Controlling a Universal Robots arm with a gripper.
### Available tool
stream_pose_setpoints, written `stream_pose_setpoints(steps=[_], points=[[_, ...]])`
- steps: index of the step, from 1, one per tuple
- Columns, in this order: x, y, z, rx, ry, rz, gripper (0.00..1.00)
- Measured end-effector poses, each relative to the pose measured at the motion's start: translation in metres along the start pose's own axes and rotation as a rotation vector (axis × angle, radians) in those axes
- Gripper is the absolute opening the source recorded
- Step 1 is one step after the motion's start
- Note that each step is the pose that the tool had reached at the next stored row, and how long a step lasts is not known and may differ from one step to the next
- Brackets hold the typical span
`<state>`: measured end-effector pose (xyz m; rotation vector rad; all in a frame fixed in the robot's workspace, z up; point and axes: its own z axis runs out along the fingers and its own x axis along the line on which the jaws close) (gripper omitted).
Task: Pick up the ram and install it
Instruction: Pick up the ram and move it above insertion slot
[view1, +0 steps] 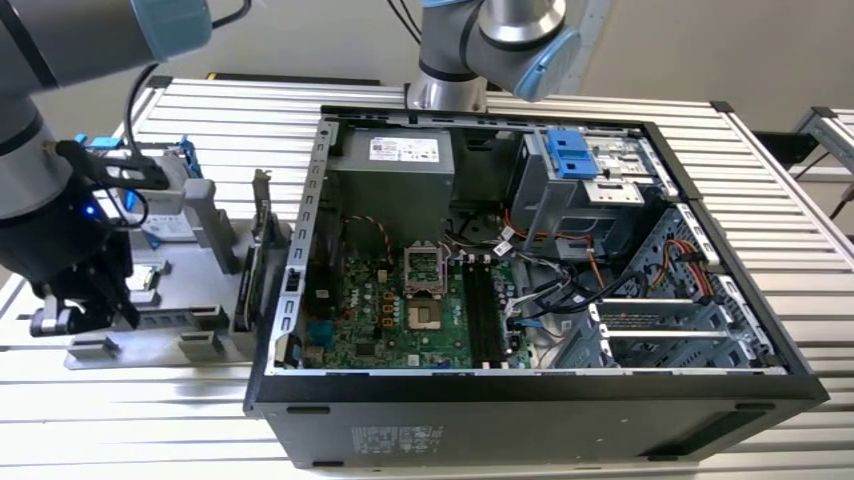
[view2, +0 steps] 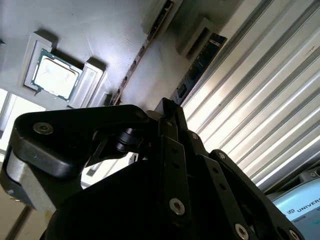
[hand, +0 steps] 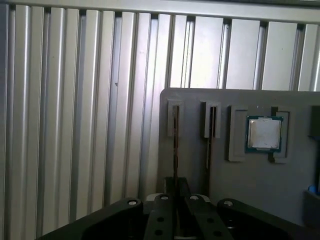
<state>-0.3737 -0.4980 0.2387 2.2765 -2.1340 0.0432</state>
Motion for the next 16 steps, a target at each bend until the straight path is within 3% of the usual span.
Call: stream_pose_setpoints(steps=[16], points=[[0.0003, 0.0, -0.009, 0.0, 0.0, 0.001, 0.0]])
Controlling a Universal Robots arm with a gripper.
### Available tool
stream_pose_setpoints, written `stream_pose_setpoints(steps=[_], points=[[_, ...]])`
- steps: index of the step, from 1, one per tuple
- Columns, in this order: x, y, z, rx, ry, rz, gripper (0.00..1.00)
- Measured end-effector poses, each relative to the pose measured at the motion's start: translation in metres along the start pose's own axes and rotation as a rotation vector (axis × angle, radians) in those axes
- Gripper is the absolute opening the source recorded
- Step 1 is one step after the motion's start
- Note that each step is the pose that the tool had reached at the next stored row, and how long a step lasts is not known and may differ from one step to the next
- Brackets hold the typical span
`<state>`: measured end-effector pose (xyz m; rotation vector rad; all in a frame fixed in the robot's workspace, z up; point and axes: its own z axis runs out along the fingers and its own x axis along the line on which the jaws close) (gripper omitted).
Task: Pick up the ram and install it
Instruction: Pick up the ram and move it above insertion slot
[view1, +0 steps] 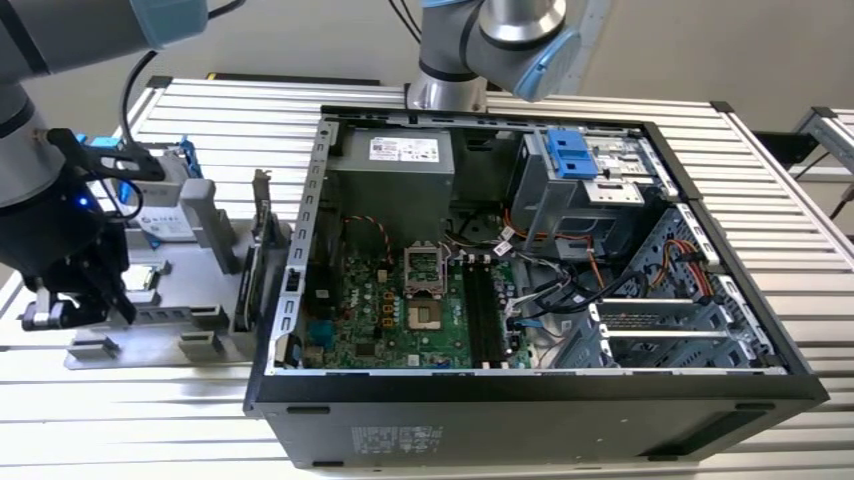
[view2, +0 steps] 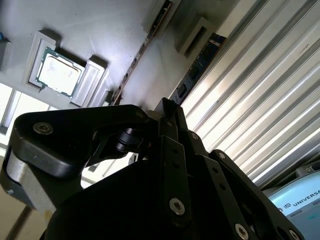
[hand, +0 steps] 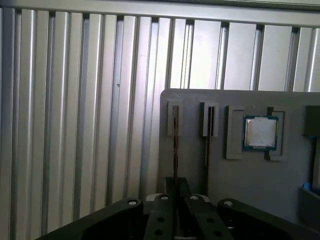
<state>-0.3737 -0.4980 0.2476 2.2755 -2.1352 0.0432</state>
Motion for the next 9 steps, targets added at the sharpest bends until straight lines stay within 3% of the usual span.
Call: stream_pose_setpoints(steps=[9], points=[[0.0002, 0.0, -0.0059, -0.0001, 0.0001, 0.0, 0.0]])
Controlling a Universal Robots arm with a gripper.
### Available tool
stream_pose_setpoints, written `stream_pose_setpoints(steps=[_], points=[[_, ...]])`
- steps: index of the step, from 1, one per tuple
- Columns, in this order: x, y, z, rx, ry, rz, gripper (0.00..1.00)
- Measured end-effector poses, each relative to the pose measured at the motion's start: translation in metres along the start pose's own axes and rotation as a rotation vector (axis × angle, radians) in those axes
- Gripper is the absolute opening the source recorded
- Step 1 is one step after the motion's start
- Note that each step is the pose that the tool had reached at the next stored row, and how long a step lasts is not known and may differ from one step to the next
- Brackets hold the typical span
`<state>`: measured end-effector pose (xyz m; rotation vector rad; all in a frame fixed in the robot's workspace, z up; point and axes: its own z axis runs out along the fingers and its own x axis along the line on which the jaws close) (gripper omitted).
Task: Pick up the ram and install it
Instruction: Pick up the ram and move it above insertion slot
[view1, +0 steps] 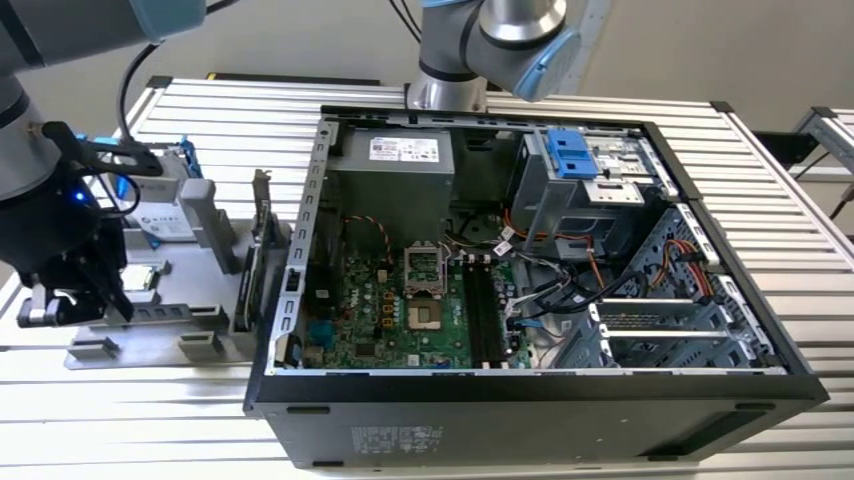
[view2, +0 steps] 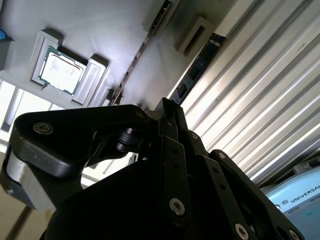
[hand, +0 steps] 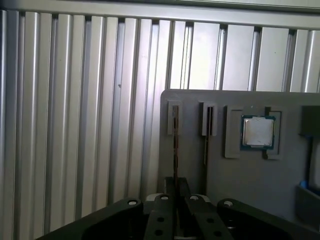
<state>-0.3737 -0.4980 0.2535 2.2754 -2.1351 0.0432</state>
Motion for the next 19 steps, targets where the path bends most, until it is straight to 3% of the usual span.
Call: stream_pose_setpoints(steps=[19], points=[[0.0005, -0.0001, -0.0151, 0.0, 0.0, 0.0, 0.0]])
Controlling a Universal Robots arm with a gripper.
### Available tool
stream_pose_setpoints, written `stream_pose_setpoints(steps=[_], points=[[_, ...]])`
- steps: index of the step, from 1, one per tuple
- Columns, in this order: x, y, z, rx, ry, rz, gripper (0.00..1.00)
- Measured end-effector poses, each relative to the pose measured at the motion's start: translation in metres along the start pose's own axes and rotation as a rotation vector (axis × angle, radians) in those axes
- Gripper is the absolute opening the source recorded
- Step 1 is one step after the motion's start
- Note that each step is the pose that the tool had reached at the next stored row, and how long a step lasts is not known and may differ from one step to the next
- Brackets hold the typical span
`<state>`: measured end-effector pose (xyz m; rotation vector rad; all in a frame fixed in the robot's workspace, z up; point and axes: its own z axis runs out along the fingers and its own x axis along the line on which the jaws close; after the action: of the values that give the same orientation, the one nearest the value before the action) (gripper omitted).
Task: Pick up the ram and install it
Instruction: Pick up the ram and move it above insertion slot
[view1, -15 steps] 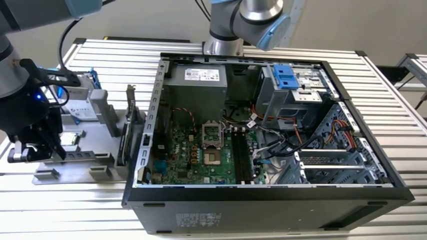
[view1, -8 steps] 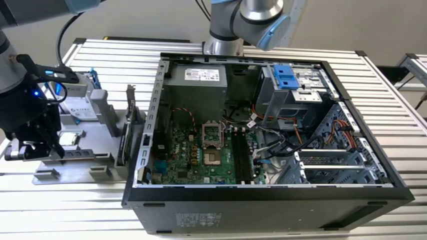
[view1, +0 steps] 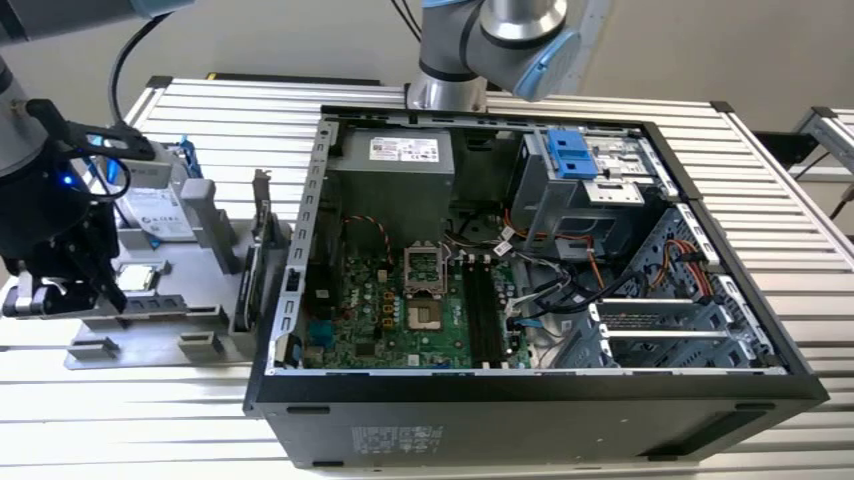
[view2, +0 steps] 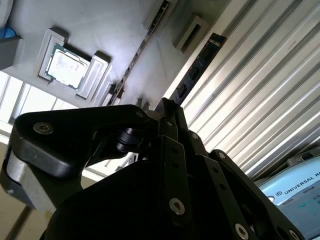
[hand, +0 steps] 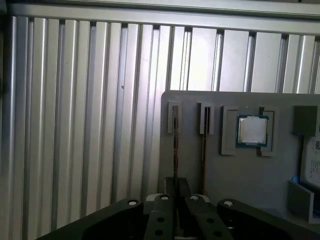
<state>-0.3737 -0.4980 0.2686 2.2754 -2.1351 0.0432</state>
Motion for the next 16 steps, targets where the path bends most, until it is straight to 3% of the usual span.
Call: stream_pose_setpoints(steps=[16], points=[[0.0004, -0.0001, -0.0122, 0.0, 0.0, 0.0, 0.0]])
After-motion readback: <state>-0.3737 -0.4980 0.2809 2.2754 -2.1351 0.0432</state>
